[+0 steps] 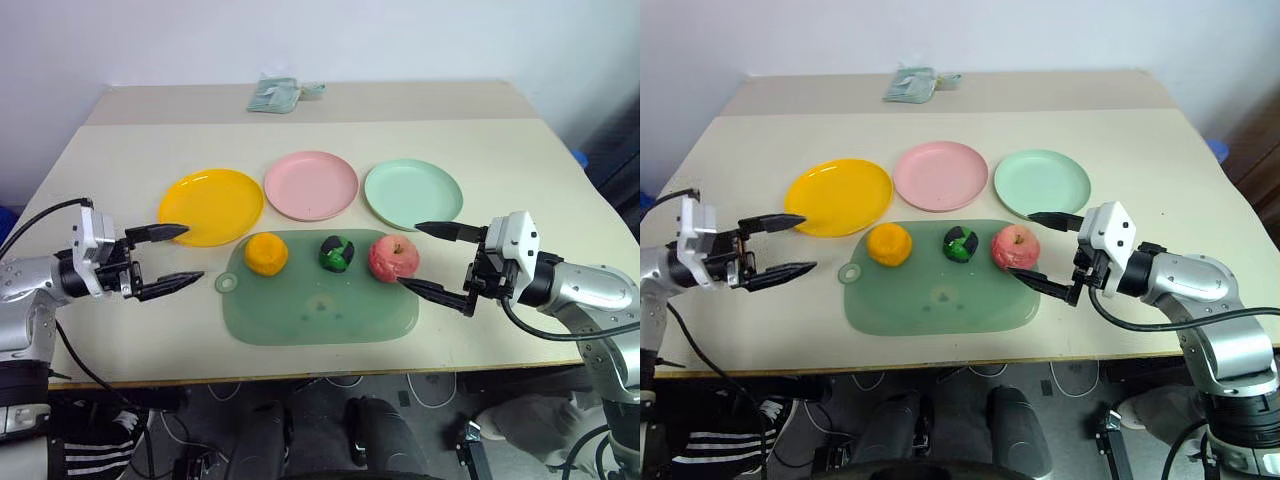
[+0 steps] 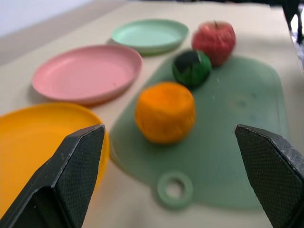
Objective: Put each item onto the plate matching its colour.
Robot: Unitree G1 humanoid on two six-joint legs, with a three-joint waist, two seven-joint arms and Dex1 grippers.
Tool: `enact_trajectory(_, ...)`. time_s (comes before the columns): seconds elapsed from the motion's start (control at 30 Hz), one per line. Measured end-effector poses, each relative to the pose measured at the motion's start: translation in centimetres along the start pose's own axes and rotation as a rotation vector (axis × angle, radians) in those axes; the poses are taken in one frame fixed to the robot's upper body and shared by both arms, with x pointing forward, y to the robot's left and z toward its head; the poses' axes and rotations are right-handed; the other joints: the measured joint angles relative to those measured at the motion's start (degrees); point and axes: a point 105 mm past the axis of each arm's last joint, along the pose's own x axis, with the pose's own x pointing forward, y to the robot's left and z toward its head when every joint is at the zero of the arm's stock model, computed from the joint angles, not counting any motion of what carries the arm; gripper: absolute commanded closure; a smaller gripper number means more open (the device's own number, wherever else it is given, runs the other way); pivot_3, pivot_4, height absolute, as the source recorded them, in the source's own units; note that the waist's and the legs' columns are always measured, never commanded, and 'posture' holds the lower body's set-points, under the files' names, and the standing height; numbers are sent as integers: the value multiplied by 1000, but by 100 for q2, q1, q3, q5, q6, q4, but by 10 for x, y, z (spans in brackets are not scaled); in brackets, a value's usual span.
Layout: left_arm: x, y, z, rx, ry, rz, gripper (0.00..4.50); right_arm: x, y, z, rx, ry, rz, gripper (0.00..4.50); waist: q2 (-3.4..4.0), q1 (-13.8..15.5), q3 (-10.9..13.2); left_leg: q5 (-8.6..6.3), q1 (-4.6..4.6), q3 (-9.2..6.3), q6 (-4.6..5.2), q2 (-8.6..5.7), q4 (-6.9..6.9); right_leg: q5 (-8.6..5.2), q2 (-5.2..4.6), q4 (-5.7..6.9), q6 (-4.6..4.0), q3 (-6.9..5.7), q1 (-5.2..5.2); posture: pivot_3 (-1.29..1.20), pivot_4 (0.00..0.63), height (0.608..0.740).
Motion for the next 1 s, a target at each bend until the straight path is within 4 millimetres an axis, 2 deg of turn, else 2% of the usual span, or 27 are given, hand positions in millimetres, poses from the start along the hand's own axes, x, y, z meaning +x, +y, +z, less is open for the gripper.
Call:
enact_trajectory(0.57, 16, 11, 20, 55, -73, 28, 0, 0, -14, 5, -47, -17, 2, 34, 0, -19, 0, 0, 0, 1, 0, -1, 0, 3, 12, 0, 5, 0, 0, 0, 150, 734)
enact_trajectory(0.67, 30, 9, 12, 30, -72, 30, 0, 0, -20, 6, -65, -16, -13, 34, 0, -9, 0, 0, 0, 1, 0, -2, 0, 10, 13, -1, 18, 0, 0, 0, 150, 734)
enact_trajectory(0.87, 77, 10, 7, -11, -114, 43, 0, 11, -15, 1, -54, -17, 15, 34, -1, -11, 0, 0, -2, 1, 0, -5, 3, 11, 14, 2, 20, 0, 1, 0, 150, 734)
enact_trajectory(1.0, 101, -3, -7, -96, -101, -14, 0, 12, -17, 2, -59, -21, 16, 34, -1, -32, 0, 0, -1, -1, 0, -3, 2, 11, 19, 3, 21, 0, 0, 0, 150, 734)
